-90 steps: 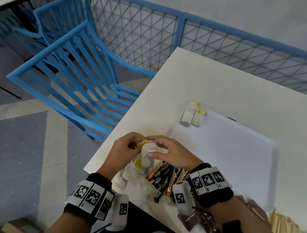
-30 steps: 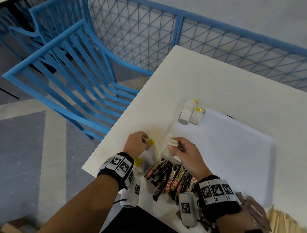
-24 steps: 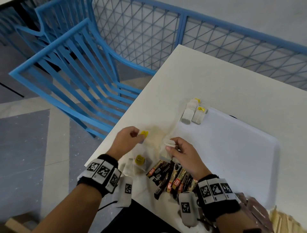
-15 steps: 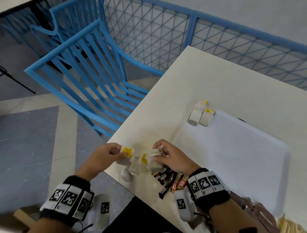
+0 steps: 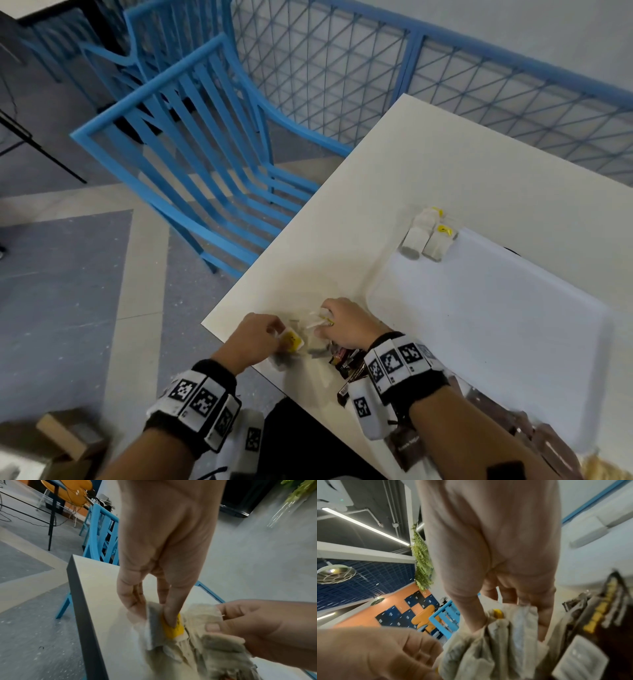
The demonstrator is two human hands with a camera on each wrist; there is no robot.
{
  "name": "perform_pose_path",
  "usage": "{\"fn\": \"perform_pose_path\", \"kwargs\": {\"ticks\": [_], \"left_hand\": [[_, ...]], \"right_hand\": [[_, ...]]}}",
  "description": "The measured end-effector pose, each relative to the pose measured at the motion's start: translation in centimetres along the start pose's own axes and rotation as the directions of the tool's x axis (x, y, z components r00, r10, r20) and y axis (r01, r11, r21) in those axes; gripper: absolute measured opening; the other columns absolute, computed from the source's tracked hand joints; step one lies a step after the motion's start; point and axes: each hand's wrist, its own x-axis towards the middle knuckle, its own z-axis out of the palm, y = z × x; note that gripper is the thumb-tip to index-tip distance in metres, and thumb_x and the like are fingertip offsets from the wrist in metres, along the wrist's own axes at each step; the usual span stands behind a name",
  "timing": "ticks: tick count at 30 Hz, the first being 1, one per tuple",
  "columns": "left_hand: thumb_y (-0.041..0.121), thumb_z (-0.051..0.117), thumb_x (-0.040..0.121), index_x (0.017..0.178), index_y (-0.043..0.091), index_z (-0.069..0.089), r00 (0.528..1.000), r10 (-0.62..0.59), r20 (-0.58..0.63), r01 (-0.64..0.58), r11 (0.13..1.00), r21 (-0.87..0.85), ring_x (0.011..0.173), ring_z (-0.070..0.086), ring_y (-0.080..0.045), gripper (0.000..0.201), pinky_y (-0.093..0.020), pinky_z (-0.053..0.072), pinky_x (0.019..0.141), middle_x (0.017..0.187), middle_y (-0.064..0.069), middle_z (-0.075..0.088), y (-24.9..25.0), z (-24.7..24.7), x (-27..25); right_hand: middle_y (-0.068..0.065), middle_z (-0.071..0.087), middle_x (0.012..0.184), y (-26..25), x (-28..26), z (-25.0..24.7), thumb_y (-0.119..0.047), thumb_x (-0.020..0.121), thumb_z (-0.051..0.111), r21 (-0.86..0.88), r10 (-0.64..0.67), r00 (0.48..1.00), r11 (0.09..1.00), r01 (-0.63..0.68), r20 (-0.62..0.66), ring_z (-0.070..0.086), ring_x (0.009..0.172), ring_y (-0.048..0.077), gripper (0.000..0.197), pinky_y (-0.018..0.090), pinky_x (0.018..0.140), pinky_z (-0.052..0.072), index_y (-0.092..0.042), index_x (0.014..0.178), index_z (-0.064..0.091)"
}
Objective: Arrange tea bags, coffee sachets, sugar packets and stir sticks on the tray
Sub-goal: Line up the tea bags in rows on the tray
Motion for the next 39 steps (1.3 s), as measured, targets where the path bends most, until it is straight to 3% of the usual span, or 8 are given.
{"fn": "perform_pose_path", "kwargs": {"ticks": [5,10,14,18,22,29,33,39], "left_hand": [[0.027,0.073,0.08,0.082,0.011,0.063,1.0,-0.002,0.004,0.002,0.998,-0.062,0.073,0.055,-0.014,0.019,-0.021,0.043,0.064,0.079,-0.002,0.063,0.3,-0.5,-0.2],[0.019,0.072,0.081,0.07,0.009,0.059,0.999,0.033,-0.018,-0.037,0.943,-0.331,0.054,0.061,-0.006,0.02,-0.013,0.046,0.056,0.065,-0.003,0.068,0.3,-1.8,-0.8],[0.012,0.068,0.084,0.074,0.006,0.059,0.997,0.077,0.012,-0.064,0.892,-0.447,0.066,0.065,-0.022,0.014,-0.033,0.052,0.07,0.07,-0.013,0.07,0.0,-2.5,-0.7],[0.011,0.062,0.088,0.078,0.007,0.056,0.993,0.095,0.073,-0.044,0.856,-0.515,0.061,0.062,-0.016,0.013,-0.029,0.051,0.067,0.068,-0.005,0.066,0.1,-2.2,-0.6],[0.012,0.06,0.089,0.081,0.007,0.055,0.994,0.077,0.072,-0.028,0.85,-0.526,0.059,0.059,-0.008,0.011,-0.022,0.05,0.064,0.074,-0.003,0.061,0.1,-1.7,-0.3],[0.008,0.06,0.089,0.091,0.009,0.053,0.996,0.089,-0.03,-0.089,0.807,-0.584,0.061,0.058,-0.009,0.007,-0.019,0.049,0.057,0.083,-0.007,0.061,0.1,-1.9,-0.5],[0.012,0.053,0.094,0.119,0.029,0.042,0.986,0.096,-0.139,-0.161,0.791,-0.591,0.076,0.056,-0.017,0.032,-0.025,0.047,0.067,0.093,-0.01,0.057,0.1,-2.5,-0.4],[0.009,0.047,0.096,0.097,0.024,0.061,0.94,0.273,-0.206,-0.338,0.834,-0.437,0.065,0.056,-0.004,0.021,-0.016,0.047,0.061,0.09,-0.011,0.064,3.0,-1.8,-0.5]], "right_hand": [[0.002,0.055,0.095,1.4,-0.8,-1.4,-0.02,0.088,0.059,0.177,-0.053,0.99,0.981,0.076,-0.129,0.052,0.087,0.02,0.016,0.02,0.062,0.038,-0.011,0.099,0.051],[0.001,0.06,0.101,1.6,-1.4,-2.4,-0.017,0.085,0.065,0.27,-0.104,0.99,0.955,0.127,-0.099,0.057,0.094,0.019,0.024,0.028,0.08,0.046,-0.014,0.105,0.052],[0.004,0.057,0.12,0.4,-1.3,-1.2,-0.016,0.082,0.068,0.142,-0.173,0.977,0.978,0.155,0.123,0.055,0.107,0.019,0.045,0.029,0.089,0.044,-0.018,0.122,0.047],[0.008,0.05,0.135,-1.0,-0.4,0.2,-0.016,0.082,0.067,-0.029,-0.166,0.968,0.984,0.175,0.186,0.05,0.12,0.023,0.068,0.027,0.093,0.038,-0.02,0.14,0.032],[0.008,0.051,0.136,-1.3,0.2,0.7,-0.012,0.082,0.065,-0.042,-0.129,0.972,0.989,0.14,0.196,0.05,0.121,0.025,0.063,0.033,0.097,0.042,-0.018,0.138,0.037],[0.008,0.059,0.101,-0.8,-0.4,0.1,-0.016,0.081,0.068,-0.043,-0.115,0.991,0.992,0.118,0.064,0.049,0.086,0.017,0.033,0.024,0.064,0.035,-0.007,0.111,0.059],[0.004,0.063,0.092,0.2,-1.3,-0.8,-0.016,0.079,0.071,0.128,-0.152,0.988,0.98,0.151,-0.004,0.057,0.084,0.02,0.023,0.028,0.071,0.044,-0.01,0.098,0.062],[-0.004,0.065,0.09,1.5,-3.9,-2.6,-0.013,0.08,0.072,0.485,-0.244,0.966,0.836,0.256,-0.088,0.061,0.085,0.009,0.018,0.023,0.08,0.047,-0.024,0.088,0.061]]}}
